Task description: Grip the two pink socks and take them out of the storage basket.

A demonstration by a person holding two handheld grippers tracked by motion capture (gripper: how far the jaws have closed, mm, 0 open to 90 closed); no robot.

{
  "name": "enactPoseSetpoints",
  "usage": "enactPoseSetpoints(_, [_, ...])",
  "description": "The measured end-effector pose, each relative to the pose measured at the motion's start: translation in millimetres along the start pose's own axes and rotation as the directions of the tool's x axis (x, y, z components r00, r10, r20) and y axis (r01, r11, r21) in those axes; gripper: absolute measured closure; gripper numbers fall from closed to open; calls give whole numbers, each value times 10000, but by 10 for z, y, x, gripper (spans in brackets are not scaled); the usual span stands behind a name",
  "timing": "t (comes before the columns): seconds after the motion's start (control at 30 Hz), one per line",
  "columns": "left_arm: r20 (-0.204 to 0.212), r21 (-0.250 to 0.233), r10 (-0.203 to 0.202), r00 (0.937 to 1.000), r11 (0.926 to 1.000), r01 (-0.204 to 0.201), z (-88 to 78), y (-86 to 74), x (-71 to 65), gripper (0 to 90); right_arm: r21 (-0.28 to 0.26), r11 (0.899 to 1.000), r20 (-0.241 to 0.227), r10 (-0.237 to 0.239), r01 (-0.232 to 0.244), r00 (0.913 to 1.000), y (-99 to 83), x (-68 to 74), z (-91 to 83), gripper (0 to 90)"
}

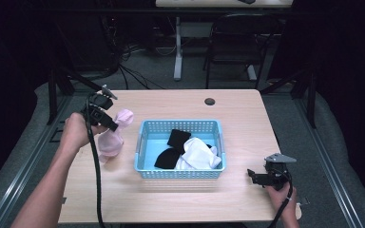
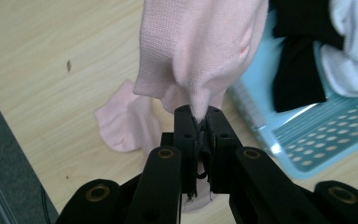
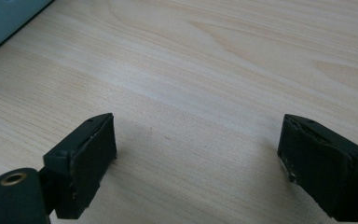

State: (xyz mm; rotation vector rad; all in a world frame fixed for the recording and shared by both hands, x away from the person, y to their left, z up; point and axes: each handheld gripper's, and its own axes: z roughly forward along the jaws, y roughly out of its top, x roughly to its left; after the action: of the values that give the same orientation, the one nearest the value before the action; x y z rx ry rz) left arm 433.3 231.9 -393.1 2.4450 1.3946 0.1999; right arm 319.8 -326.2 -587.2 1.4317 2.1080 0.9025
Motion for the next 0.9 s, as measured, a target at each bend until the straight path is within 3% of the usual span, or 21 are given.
enactPoseSetpoints(0.17, [16,471,-821,9966,9955,819,240,-157,276,850,-9,10000,-9,27,-27,10000,0,2,0,108])
enactPoseSetpoints(0.2, [16,471,-821,9966,9955,819,240,-157,276,850,-7,10000,-5,30,-30,10000,0,3,0,108])
enactPoseSetpoints(0.23, [99,656,-1207,9926,9906,1198,352,-216,368,850,-5,10000,-6,30,-30,10000,0,3,0,108])
enactPoseSetpoints(0.47, [184,1005,-1972,9802,9758,1944,658,-350,597,796,-12,10000,0,30,-30,10000,-1,3,0,109])
enactPoseSetpoints(0.57, [11,936,-2162,9764,9721,2151,720,-385,626,651,-21,10000,-3,23,-23,10000,-1,3,1,108])
enactPoseSetpoints(0.63, [-205,821,-2207,9751,9717,2216,730,-406,636,508,-12,10000,-3,28,-28,10000,-1,3,0,109])
enactPoseSetpoints(0.7, [-139,630,-2337,9722,9702,2341,702,-430,639,405,-10,10000,0,30,-30,10000,-1,4,0,109])
enactPoseSetpoints(0.9, [-97,-109,-2068,9783,9784,2066,489,-553,575,187,-12,10000,0,31,-31,10000,0,3,0,109])
